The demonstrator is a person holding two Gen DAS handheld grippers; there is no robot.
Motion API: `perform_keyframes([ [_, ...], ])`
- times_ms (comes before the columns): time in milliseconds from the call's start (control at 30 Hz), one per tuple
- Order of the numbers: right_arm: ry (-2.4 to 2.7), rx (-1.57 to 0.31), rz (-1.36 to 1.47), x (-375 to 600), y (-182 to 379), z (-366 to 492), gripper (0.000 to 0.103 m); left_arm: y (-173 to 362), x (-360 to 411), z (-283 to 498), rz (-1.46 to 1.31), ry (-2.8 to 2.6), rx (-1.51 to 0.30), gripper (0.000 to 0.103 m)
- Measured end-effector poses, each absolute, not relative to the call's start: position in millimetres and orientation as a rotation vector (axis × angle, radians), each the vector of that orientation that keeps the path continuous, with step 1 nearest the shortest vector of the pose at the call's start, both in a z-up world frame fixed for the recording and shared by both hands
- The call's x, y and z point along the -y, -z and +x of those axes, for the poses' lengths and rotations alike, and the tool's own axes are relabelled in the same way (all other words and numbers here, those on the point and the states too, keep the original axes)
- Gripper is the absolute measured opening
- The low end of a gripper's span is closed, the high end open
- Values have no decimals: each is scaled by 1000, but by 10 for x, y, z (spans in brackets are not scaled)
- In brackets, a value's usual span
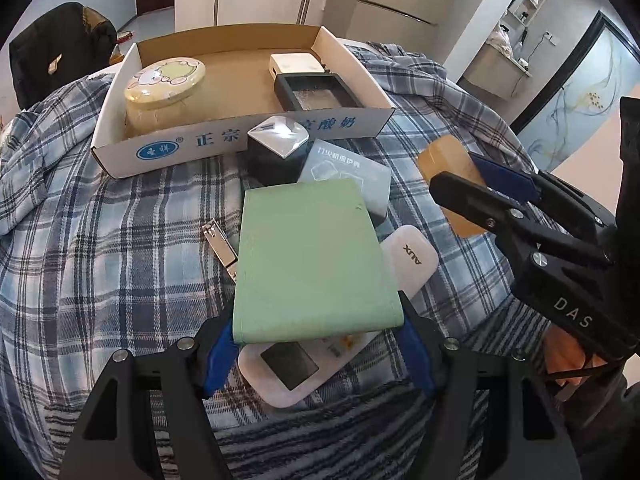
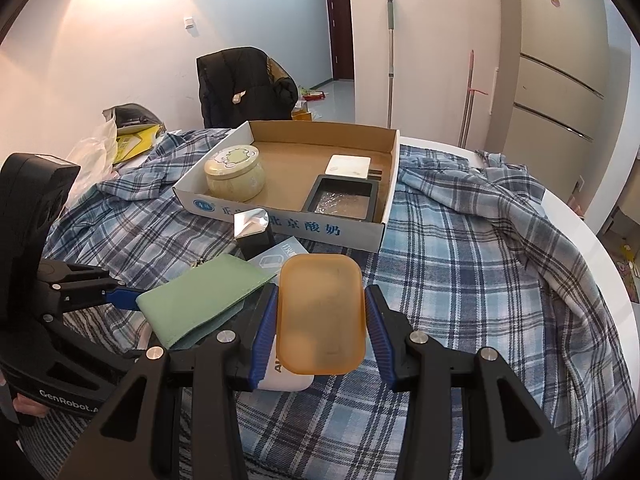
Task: Organize rigid objects
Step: 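Reach the left gripper to the pale green pad and grasp it while the right holds the orange case, then lift the green pad and orange case and carry both over the cardboard box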
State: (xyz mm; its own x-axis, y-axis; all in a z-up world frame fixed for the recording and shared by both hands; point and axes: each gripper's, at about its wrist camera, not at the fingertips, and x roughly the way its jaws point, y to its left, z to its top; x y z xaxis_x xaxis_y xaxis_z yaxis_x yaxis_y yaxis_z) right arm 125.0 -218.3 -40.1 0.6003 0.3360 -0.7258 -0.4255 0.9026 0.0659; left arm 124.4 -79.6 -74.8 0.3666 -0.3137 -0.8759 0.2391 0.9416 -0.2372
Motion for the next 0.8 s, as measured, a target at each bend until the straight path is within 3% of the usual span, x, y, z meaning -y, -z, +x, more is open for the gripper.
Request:
perform_keyframes([
  [100,-443,-816,-119,2184,403,1252,42,743,809,1261,-80,354,-1146,73],
  [167,-442,-818,-121,2183,408,1253,42,734,834,1280,-80,364,-1153,82],
  [233,-442,-823,-118,2190,415,1263,42,710,853,1287,-70,362,-1148,84],
  [600,-419,-819,-97,2249,392,1289,42,742,850,1542,-99,326,-1199,84],
  [633,-414,-818,-99,2253,393,1292,42,738,846,1556,-97,322,-1199,84],
  [667,-411,-817,-100,2255,391,1293,42,732,840,1560,-92,319,-1197,72],
  [800,-402,-808,-104,2261,383,1291,42,672,818,1537,-60,324,-1180,72],
])
